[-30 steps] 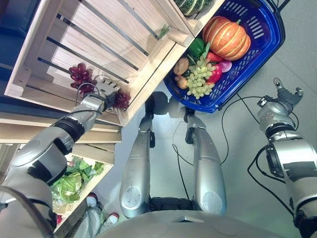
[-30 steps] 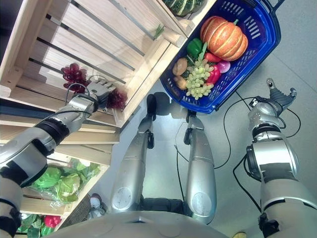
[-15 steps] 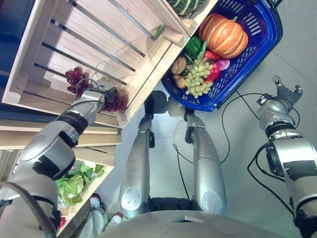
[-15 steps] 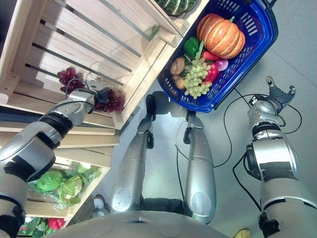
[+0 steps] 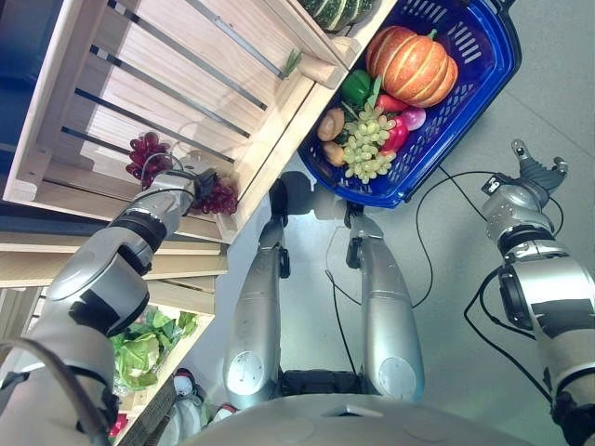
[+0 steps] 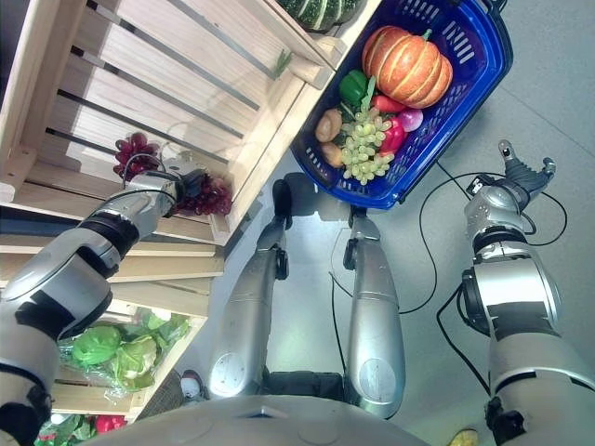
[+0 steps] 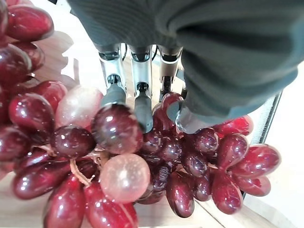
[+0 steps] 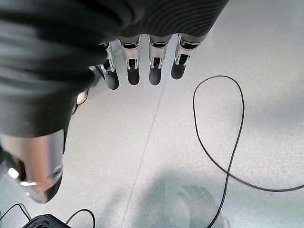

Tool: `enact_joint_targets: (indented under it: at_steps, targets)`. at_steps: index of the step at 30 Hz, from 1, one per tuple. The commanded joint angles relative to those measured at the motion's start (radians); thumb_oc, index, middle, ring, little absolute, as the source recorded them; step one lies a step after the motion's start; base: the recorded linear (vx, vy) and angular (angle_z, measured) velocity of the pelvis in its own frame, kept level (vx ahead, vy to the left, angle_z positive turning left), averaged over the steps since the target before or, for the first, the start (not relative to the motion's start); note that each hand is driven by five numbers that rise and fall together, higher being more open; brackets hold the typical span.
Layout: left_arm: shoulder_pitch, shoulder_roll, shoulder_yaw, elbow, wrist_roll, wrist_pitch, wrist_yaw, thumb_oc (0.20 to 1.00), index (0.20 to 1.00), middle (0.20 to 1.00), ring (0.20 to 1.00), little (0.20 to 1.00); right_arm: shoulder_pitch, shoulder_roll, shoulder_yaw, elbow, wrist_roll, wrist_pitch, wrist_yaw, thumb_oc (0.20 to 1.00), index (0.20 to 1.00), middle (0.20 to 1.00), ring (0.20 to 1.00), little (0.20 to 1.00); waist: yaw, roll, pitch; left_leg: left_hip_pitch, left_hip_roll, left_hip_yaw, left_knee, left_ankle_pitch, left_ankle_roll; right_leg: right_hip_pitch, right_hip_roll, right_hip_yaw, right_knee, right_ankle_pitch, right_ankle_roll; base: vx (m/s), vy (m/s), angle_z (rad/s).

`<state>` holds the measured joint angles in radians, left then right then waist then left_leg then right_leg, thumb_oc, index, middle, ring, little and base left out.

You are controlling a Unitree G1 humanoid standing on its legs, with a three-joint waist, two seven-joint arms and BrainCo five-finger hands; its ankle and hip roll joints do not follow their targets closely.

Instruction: Pick up fruits and vegetables into the basket

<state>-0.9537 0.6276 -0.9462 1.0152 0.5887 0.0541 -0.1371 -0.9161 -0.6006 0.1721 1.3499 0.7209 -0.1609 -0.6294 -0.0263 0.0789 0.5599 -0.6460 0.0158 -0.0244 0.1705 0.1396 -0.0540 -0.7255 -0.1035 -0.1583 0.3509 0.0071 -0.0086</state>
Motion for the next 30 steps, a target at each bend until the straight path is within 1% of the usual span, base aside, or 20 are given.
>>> enact_joint_targets:
  at_steps: [1, 2, 6, 7, 8, 11, 15, 20, 22, 24, 25, 26, 28, 29, 30]
  targets:
    - [0.157, -0.004, 0.026, 0.147, -0.004, -0.028, -0.026, 0.752, 0.752, 0.752, 0.752, 0.752, 0.049, -0.024, 0.001, -0.019, -0.026, -0.012, -0.032, 1.0, 1.0, 1.0, 1.0, 1.0, 0.024, -0.022, -0.04, -0.002, -0.05, 0.04, 0.084, -0.124, 0.017, 0.055, 0.037, 0.011, -0.06, 0.021, 0.101, 0.0, 0.0, 0.0]
    - [0.154, -0.005, 0.027, 0.146, -0.019, -0.027, -0.029, 1.0, 1.0, 1.0, 1.0, 1.0, 0.048, -0.022, 0.002, -0.02, -0.027, -0.011, -0.035, 1.0, 1.0, 1.0, 1.0, 1.0, 0.024, -0.022, -0.04, -0.004, -0.05, 0.039, 0.084, -0.123, 0.017, 0.054, 0.038, 0.012, -0.06, 0.021, 0.101, 0.0, 0.0, 0.0]
    - [0.154, -0.007, 0.028, 0.145, -0.006, -0.03, -0.062, 1.0, 1.0, 1.0, 1.0, 1.0, 0.05, -0.021, 0.0, -0.026, -0.029, -0.01, -0.035, 1.0, 1.0, 1.0, 1.0, 1.0, 0.023, -0.022, -0.04, -0.001, -0.049, 0.039, 0.083, -0.125, 0.017, 0.056, 0.039, 0.012, -0.059, 0.019, 0.1, 0.0, 0.0, 0.0]
    - [0.151, -0.005, 0.025, 0.145, -0.008, -0.03, -0.074, 1.0, 1.0, 1.0, 1.0, 1.0, 0.047, -0.021, -0.001, -0.026, -0.028, -0.01, -0.035, 1.0, 1.0, 1.0, 1.0, 1.0, 0.023, -0.022, -0.04, -0.007, -0.05, 0.039, 0.08, -0.116, 0.018, 0.05, 0.038, 0.012, -0.062, 0.027, 0.1, 0.0, 0.0, 0.0]
    - [0.155, -0.006, 0.021, 0.146, -0.005, -0.033, -0.083, 1.0, 1.0, 1.0, 1.0, 1.0, 0.049, -0.02, 0.0, -0.025, -0.028, -0.011, -0.034, 1.0, 1.0, 1.0, 1.0, 1.0, 0.023, -0.022, -0.04, -0.001, -0.049, 0.039, 0.084, -0.125, 0.018, 0.056, 0.039, 0.012, -0.057, 0.019, 0.1, 0.0, 0.0, 0.0]
    - [0.155, -0.009, 0.011, 0.148, 0.001, -0.044, -0.099, 1.0, 1.0, 1.0, 1.0, 1.0, 0.047, -0.017, 0.004, -0.023, -0.024, -0.013, -0.033, 1.0, 1.0, 1.0, 1.0, 1.0, 0.024, -0.022, -0.04, 0.002, -0.05, 0.038, 0.086, -0.127, 0.019, 0.06, 0.038, 0.011, -0.057, 0.018, 0.1, 0.0, 0.0, 0.0]
    - [0.146, -0.006, 0.001, 0.141, 0.011, -0.042, -0.145, 1.0, 1.0, 1.0, 1.0, 1.0, 0.039, -0.015, 0.005, -0.024, -0.027, -0.01, -0.036, 1.0, 1.0, 1.0, 1.0, 1.0, 0.023, -0.023, -0.04, 0.005, -0.05, 0.039, 0.088, -0.129, 0.018, 0.064, 0.037, 0.011, -0.058, 0.018, 0.1, 0.0, 0.0, 0.0]
    - [0.14, -0.002, -0.004, 0.13, 0.016, -0.04, -0.168, 1.0, 1.0, 1.0, 1.0, 1.0, 0.04, -0.012, 0.003, -0.021, -0.025, 0.0, -0.031, 1.0, 1.0, 1.0, 1.0, 1.0, 0.024, -0.022, -0.04, 0.008, -0.05, 0.038, 0.088, -0.13, 0.018, 0.067, 0.035, 0.009, -0.057, 0.017, 0.101, 0.0, 0.0, 0.0]
    - [0.131, 0.003, -0.006, 0.117, 0.022, -0.034, -0.208, 1.0, 1.0, 1.0, 1.0, 1.0, 0.045, -0.008, 0.0, -0.019, -0.018, 0.022, -0.02, 1.0, 1.0, 1.0, 1.0, 1.0, 0.023, -0.022, -0.04, 0.006, -0.052, 0.037, 0.089, -0.13, 0.019, 0.066, 0.036, 0.009, -0.059, 0.018, 0.1, 0.0, 0.0, 0.0]
    - [0.128, 0.006, -0.013, 0.108, 0.015, -0.026, -0.229, 1.0, 1.0, 1.0, 1.0, 1.0, 0.047, -0.004, -0.001, -0.015, -0.012, 0.022, -0.018, 1.0, 1.0, 1.0, 1.0, 1.0, 0.022, -0.022, -0.04, 0.001, -0.053, 0.037, 0.086, -0.123, 0.019, 0.061, 0.034, 0.007, -0.062, 0.026, 0.1, 0.0, 0.0, 0.0]
    - [0.128, 0.006, -0.016, 0.102, 0.013, -0.02, -0.247, 1.0, 1.0, 1.0, 1.0, 1.0, 0.052, -0.002, -0.001, -0.012, -0.01, 0.022, -0.019, 1.0, 1.0, 1.0, 1.0, 1.0, 0.023, -0.022, -0.04, 0.006, -0.053, 0.036, 0.09, -0.132, 0.019, 0.065, 0.035, 0.008, -0.059, 0.019, 0.101, 0.0, 0.0, 0.0]
    - [0.124, 0.008, -0.018, 0.099, 0.027, -0.02, -0.267, 1.0, 1.0, 1.0, 1.0, 1.0, 0.052, -0.004, -0.003, -0.006, -0.007, 0.023, -0.017, 1.0, 1.0, 1.0, 1.0, 1.0, 0.022, -0.021, -0.04, 0.0, -0.054, 0.035, 0.087, -0.124, 0.019, 0.06, 0.034, 0.007, -0.064, 0.028, 0.1, 0.0, 0.0, 0.0]
    - [0.129, 0.011, -0.027, 0.093, 0.02, -0.014, -0.29, 1.0, 1.0, 1.0, 1.0, 1.0, 0.064, -0.003, -0.005, -0.004, -0.004, 0.017, -0.014, 1.0, 1.0, 1.0, 1.0, 1.0, 0.021, -0.021, -0.04, 0.006, -0.054, 0.035, 0.091, -0.133, 0.02, 0.066, 0.034, 0.008, -0.06, 0.02, 0.101, 0.0, 0.0, 0.0]
    - [0.125, 0.012, -0.03, 0.091, 0.028, -0.011, -0.3, 1.0, 1.0, 1.0, 1.0, 1.0, 0.065, -0.002, -0.006, -0.002, -0.003, 0.013, -0.014, 1.0, 1.0, 1.0, 1.0, 1.0, 0.02, -0.02, -0.04, -0.001, -0.055, 0.035, 0.089, -0.125, 0.02, 0.06, 0.033, 0.008, -0.063, 0.028, 0.1, 0.0, 0.0, 0.0]
    - [0.126, 0.012, -0.037, 0.088, 0.038, -0.007, -0.313, 1.0, 1.0, 1.0, 1.0, 1.0, 0.069, -0.001, -0.005, 0.0, -0.002, 0.009, -0.014, 1.0, 1.0, 1.0, 1.0, 1.0, 0.02, -0.019, -0.04, 0.005, -0.054, 0.035, 0.092, -0.134, 0.02, 0.065, 0.033, 0.009, -0.06, 0.021, 0.102, 0.0, 0.0, 0.0]
